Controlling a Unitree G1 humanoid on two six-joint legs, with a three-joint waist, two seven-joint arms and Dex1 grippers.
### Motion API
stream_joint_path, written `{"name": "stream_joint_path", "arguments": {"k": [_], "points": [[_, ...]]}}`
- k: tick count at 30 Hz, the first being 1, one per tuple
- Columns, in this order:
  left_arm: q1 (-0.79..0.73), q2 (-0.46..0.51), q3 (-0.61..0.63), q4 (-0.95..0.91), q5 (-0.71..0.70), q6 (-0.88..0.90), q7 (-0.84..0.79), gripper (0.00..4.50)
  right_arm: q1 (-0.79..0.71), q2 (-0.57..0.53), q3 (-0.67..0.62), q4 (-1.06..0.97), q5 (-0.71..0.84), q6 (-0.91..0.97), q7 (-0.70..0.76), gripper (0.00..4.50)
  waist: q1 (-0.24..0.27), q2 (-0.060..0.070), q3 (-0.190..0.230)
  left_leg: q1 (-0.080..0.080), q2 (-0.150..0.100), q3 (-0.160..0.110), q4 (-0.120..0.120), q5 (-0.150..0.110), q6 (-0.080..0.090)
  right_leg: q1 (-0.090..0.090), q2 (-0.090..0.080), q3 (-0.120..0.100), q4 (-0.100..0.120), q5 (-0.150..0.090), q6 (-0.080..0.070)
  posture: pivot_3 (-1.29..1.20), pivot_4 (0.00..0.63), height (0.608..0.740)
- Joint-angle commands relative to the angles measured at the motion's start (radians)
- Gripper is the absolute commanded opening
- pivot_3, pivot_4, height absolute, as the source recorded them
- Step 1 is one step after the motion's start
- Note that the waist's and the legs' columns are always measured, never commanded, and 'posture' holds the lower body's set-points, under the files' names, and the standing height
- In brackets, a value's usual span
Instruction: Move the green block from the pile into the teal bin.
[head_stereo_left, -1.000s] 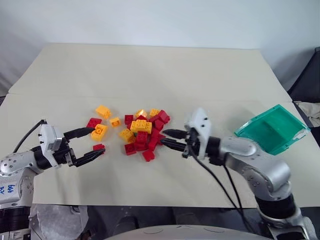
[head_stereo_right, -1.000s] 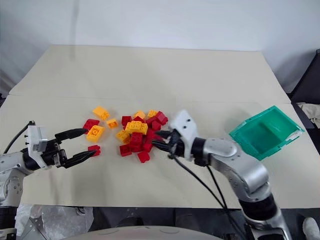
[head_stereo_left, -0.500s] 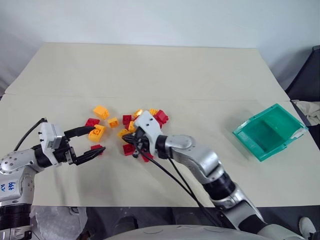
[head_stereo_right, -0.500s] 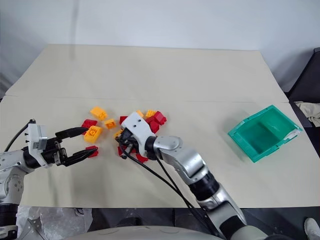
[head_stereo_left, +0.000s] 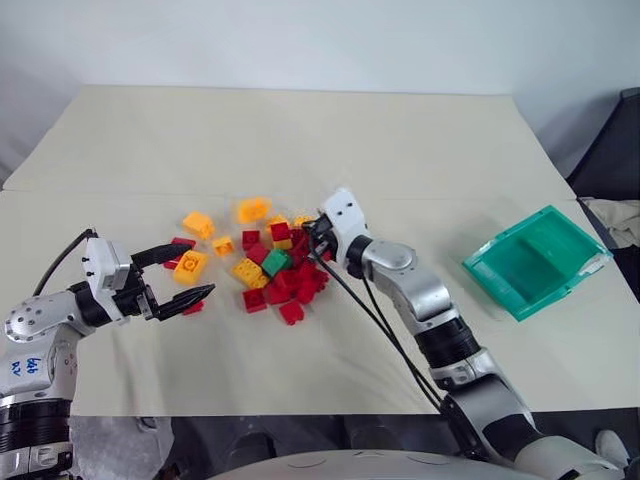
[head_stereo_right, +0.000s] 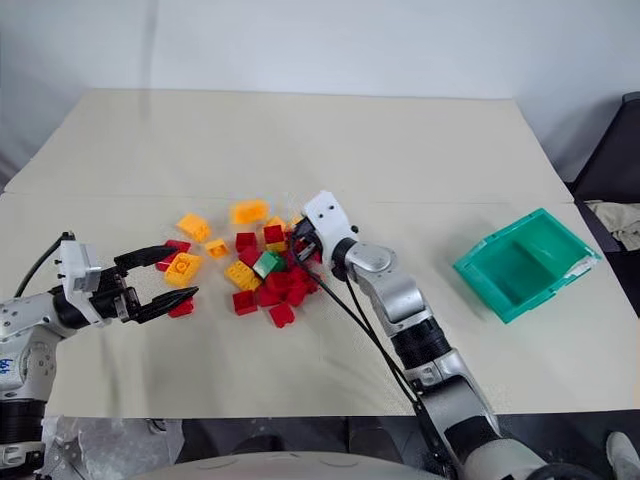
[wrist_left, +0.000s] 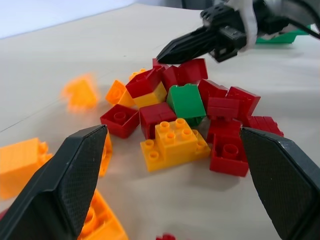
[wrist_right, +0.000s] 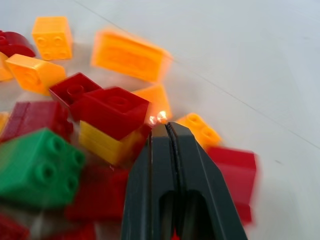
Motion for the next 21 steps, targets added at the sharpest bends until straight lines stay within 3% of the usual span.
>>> {"name": "stream_joint_path", "arguments": {"k": [1,3,7,13,18,21], "points": [[-0.009,-0.002,0.004,0.002,-0.005,-0.015,0.001,4.50,0.033,-0.043,-0.021,-0.174,0.056,0.026,0.088,0.02,-0.001,0.001,0.000,0.000,0.001,0.000,0.000,0.000,0.000,0.000,0.000,0.000,0.000,0.000,0.000,0.00,0.150,0.740],[-0.009,-0.003,0.002,0.002,-0.006,-0.015,-0.004,4.50,0.055,-0.077,-0.034,-0.230,0.075,0.044,0.120,0.02,0.001,0.001,0.000,0.000,0.001,0.000,0.000,0.000,0.000,0.000,0.001,-0.001,0.000,0.000,0.000,0.00,0.150,0.740],[-0.003,0.000,-0.001,0.009,-0.007,-0.018,-0.017,4.50,0.089,-0.290,-0.139,-0.390,0.246,0.266,0.297,0.78,0.017,0.001,0.001,0.000,0.000,0.000,0.001,0.000,0.000,0.000,-0.001,-0.001,-0.001,0.000,0.000,0.00,0.150,0.740],[0.007,0.003,0.000,0.019,-0.011,-0.019,-0.042,4.50,0.138,-0.537,-0.212,-0.496,0.304,0.367,0.392,2.85,0.031,0.001,0.000,0.000,-0.001,0.000,0.002,0.000,0.000,0.001,0.000,0.000,-0.002,0.000,0.000,0.00,0.150,0.740],[0.007,0.006,0.006,0.038,-0.015,-0.026,-0.069,4.50,0.157,-0.642,-0.246,-0.582,0.354,0.445,0.412,4.49,0.030,0.002,0.001,0.000,-0.001,0.000,0.002,0.000,0.000,0.000,0.001,0.000,-0.002,-0.001,-0.001,0.00,0.150,0.740],[0.000,0.010,0.007,0.047,-0.019,-0.027,-0.089,4.50,0.127,-0.631,-0.232,-0.611,0.354,0.475,0.372,4.49,0.030,0.002,0.001,0.001,-0.001,0.000,0.002,0.000,0.000,0.000,0.001,0.000,-0.002,-0.001,-0.001,0.00,0.150,0.740]]}}
